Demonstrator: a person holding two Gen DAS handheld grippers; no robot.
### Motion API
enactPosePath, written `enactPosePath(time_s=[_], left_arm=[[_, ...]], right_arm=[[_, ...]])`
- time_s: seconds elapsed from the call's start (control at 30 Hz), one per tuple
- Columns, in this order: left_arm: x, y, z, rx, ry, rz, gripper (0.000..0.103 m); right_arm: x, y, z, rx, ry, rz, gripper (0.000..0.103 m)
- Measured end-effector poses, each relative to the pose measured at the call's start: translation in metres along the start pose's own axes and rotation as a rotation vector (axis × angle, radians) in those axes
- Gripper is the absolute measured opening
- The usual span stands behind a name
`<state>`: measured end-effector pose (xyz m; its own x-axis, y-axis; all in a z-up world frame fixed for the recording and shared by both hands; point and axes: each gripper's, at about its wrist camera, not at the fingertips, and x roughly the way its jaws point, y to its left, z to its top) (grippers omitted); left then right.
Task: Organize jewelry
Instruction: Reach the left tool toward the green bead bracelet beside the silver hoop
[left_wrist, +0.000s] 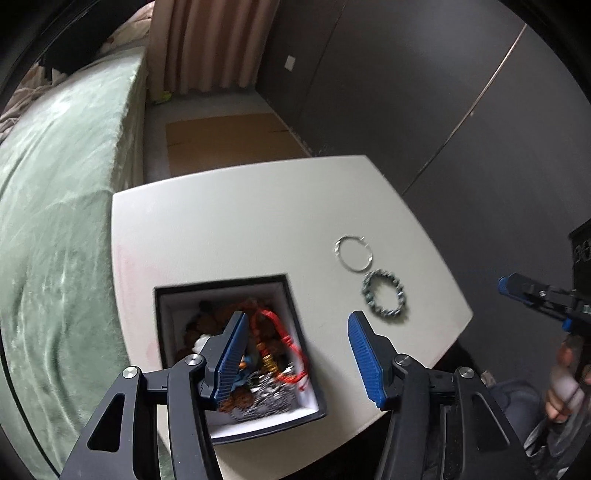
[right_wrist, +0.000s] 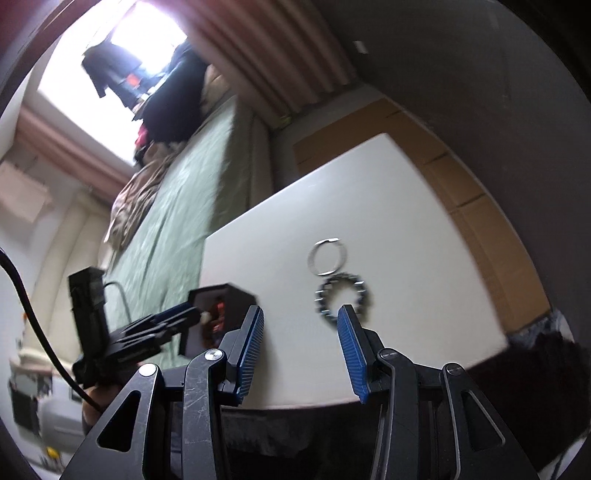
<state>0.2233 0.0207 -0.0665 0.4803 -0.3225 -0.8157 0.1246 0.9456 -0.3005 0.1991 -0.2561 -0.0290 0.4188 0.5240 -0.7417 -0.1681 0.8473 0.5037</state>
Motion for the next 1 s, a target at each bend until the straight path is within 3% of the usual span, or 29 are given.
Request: enactPosePath(time_s=[0.2, 0.37, 0.43, 0.57, 1.0], left_arm=[[0.005, -0.030, 0.009, 0.043, -0.037, -0.012, 0.057], [0.031, -0.064, 0.010, 0.104, 0.002, -0.019, 0.057], [0.043, -0.075, 0.010, 0.134, 0.019, -0.001, 0.057], [0.063, -0.094, 0.010, 0.178, 0.045, 0.023, 0.057], [0.122, -0.117, 0.007, 0.227, 0.123, 0.137, 0.047]], right_arm=[[-0.004, -0.030, 0.003, 0.051, 0.002, -0.038, 0.043], [0.001, -0.048, 0.004, 0.076, 0.029, -0.059, 0.043], [0.002, -0.054, 0.003, 0.084, 0.034, -0.066, 0.043], [0.002, -0.066, 0.002, 0.099, 0.027, -0.092, 0.063], [0.006, -0.085, 0.005, 0.088, 0.030, -0.143, 0.064]])
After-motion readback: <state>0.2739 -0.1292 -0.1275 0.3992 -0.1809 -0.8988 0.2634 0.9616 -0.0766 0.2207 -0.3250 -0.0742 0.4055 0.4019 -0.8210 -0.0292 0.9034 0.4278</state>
